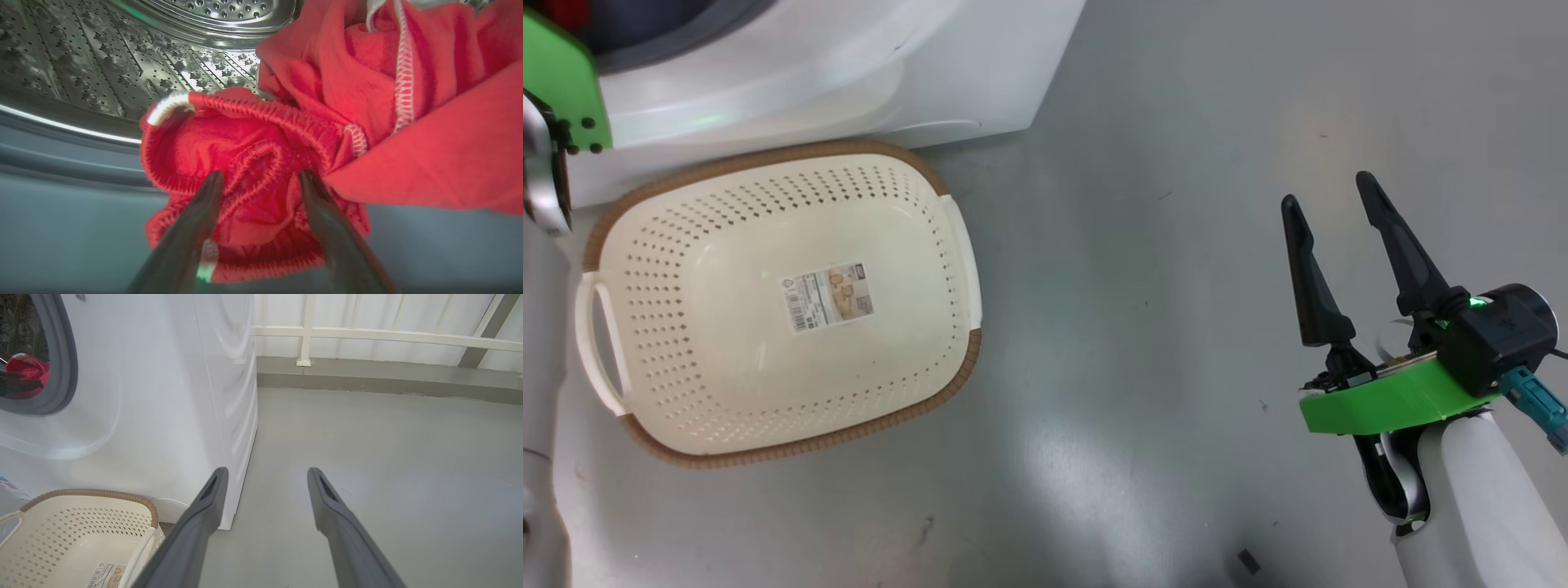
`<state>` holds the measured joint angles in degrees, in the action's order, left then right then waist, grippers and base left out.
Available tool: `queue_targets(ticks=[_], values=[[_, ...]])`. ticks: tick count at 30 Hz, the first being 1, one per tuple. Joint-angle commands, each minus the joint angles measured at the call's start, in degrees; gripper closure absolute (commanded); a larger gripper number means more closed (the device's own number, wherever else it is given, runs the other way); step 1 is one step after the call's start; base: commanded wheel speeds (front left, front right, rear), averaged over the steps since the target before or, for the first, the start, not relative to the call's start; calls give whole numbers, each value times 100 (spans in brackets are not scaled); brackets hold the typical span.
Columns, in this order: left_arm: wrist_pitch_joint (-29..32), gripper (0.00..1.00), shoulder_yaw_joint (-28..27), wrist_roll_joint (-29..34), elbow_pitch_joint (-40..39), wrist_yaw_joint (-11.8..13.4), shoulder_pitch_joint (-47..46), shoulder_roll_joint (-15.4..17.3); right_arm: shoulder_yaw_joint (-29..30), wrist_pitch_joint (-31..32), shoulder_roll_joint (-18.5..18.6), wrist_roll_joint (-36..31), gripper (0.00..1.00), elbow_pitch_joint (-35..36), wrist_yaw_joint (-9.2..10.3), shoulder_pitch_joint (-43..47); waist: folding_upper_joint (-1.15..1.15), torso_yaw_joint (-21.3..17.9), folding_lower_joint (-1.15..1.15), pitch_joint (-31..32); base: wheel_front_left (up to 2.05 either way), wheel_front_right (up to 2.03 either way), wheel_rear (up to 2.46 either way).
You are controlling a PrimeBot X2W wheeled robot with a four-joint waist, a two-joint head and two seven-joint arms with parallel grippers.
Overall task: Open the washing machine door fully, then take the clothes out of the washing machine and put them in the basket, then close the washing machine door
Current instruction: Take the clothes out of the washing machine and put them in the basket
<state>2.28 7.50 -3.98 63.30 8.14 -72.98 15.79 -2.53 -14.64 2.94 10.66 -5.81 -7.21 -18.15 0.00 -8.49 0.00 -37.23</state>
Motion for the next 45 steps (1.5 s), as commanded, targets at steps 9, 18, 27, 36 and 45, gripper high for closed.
queue_targets(ticks=[9,18,27,36,45], values=[[63,100,96,66,99,-1,-105,346,-157,-36,-6,162,0,55,-28,-14,0,-57,0,27,0,0,0],[-662,100,70,-65,-44,71,-58,347,-128,-36,-6,155,0,26,-28,19,0,23,0,115,0,0,0],[-1349,100,-108,-398,-244,-27,201,228,-111,-36,-6,131,0,4,-28,41,0,153,0,222,0,0,0],[-1716,100,-385,-783,-1155,-159,817,77,-88,-36,-6,99,0,-10,-28,41,0,308,0,371,0,0,0],[-1726,100,-547,-841,-2812,-185,1892,-108,-25,-36,-6,27,0,-12,-28,96,0,466,0,705,0,0,0]])
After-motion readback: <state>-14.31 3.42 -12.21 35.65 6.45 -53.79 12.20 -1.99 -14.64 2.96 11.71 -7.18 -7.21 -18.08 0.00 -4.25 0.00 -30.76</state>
